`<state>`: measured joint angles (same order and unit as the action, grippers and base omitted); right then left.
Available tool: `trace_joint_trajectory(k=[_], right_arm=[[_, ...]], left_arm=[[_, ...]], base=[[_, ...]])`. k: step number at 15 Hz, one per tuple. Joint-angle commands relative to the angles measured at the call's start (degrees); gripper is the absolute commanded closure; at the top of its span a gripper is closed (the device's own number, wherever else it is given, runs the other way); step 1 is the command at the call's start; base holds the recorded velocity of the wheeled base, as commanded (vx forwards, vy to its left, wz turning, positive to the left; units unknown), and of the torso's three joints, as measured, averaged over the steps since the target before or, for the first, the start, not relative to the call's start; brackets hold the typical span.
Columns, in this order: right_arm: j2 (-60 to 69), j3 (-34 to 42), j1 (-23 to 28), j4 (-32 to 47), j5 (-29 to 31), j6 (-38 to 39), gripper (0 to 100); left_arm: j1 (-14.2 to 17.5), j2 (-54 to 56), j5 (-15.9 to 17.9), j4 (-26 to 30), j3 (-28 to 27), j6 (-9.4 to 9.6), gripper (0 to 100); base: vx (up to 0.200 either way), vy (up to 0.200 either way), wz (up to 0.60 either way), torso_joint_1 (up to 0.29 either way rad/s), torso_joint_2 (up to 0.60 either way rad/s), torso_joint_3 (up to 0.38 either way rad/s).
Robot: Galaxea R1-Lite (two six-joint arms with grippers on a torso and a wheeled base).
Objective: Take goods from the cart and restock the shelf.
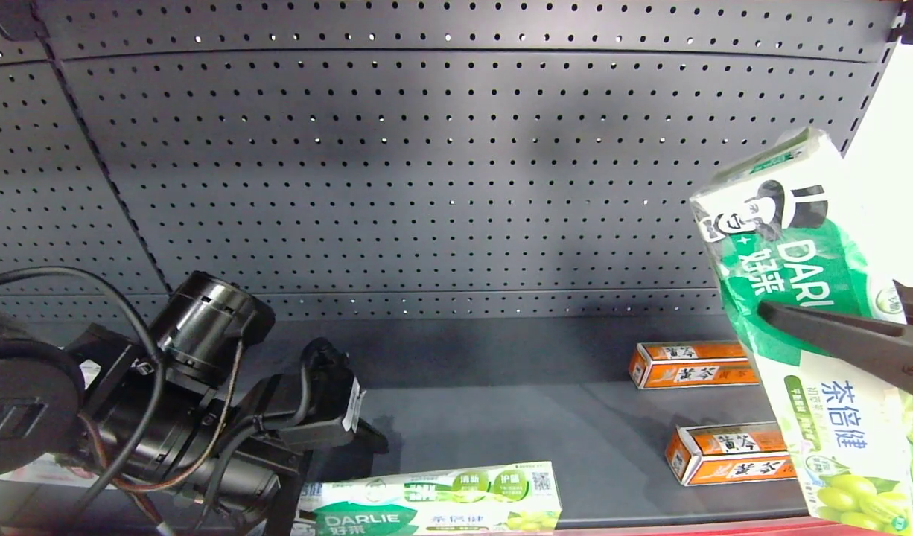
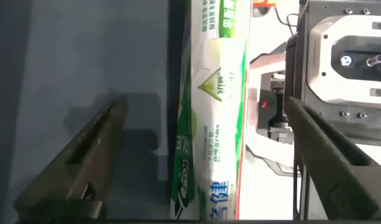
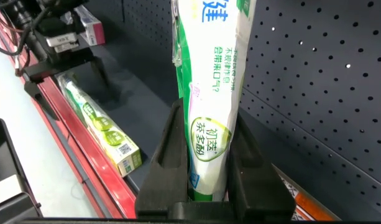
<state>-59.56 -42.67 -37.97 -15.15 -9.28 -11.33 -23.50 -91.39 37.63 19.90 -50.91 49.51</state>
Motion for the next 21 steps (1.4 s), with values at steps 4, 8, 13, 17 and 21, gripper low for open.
trace_joint_trajectory(k=[4,8,13,17,21], right_arm=[[0.5,0.22,0.09,-0.05,-0.04,-0.01,100],[0.59,0.57,0.71,-0.14,-0.04,-0.01,100],[0.32,0.57,0.71,-0.14,-0.04,-0.01,100],[0.5,1.53,0.8,-0.14,-0.04,-0.01,100],[0.68,1.8,0.71,-0.14,-0.04,-0.01,100]], left_arm=[[1.44,5.44,0.25,-0.21,-0.95,-1.08,0],[8.39,18.62,0.51,-0.21,5.64,-2.31,0],[12.52,40.68,0.25,-3.37,15.22,-16.55,0],[12.61,60.1,-5.38,-14.27,25.6,-31.84,0],[12.87,77.15,-14.69,-13.83,32.01,-38.26,0]], base=[[0.0,0.0,0.0,0.0,0.0,0.0],[0.0,0.0,0.0,0.0,0.0,0.0],[0.0,0.0,0.0,0.0,0.0,0.0],[0.0,0.0,0.0,0.0,0.0,0.0],[0.0,0.0,0.0,0.0,0.0,0.0]])
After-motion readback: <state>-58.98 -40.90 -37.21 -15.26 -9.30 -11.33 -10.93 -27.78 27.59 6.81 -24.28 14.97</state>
